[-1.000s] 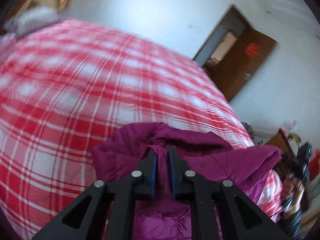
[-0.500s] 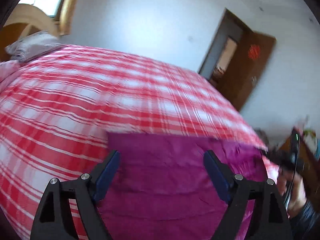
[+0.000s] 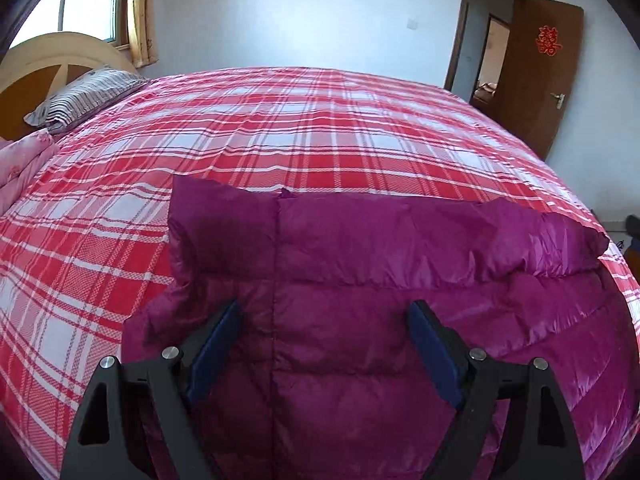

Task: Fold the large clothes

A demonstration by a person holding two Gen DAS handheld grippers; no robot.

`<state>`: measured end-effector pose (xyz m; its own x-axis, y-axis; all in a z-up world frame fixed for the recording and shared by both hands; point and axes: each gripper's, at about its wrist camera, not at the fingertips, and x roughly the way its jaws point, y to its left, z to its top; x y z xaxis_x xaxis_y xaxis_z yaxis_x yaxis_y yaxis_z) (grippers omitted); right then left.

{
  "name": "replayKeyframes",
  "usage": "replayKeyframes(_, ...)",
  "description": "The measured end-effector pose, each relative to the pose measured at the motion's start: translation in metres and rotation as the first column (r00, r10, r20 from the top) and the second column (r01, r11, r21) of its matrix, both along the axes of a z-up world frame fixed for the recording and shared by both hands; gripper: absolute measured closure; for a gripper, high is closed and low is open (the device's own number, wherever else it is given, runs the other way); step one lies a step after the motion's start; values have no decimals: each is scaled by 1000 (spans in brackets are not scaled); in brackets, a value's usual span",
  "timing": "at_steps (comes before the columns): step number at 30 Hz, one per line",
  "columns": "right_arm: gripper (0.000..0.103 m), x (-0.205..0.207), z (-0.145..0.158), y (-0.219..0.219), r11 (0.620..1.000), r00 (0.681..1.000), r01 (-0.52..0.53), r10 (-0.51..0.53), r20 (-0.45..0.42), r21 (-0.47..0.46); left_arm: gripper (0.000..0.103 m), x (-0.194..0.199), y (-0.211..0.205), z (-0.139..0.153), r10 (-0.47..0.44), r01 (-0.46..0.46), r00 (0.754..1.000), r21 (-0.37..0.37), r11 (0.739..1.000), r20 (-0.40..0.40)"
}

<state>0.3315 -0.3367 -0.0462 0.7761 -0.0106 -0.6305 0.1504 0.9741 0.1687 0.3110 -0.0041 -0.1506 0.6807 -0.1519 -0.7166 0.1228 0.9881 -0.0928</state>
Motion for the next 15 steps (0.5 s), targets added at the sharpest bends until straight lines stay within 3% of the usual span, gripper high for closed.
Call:
replayKeyframes(3,18,-8,9,37,990,989,-143,143,23,7,17,-7,-12,20,15,-15,998,-3,1000,54)
replayKeyframes(6,21,0,-4,80,953,952,-304,304,-24,9,17,-17,-31,41,-41,38,992,31,999,123)
replayKeyframes(9,21,15,-28,100,950,952,-303,297,-72,-82,17,-9,-52,36,-89,75,988,113,991,127)
replayKeyframes(12,23,32,-55,94,964,959,-258,248,-138,-60,17,6,-59,16,-88,75,994,171,982,68)
replayKeyframes(15,23,38,-67,77,978,968,-206,203,-147,-12,17,19,-51,0,-57,54,998,147,988,17)
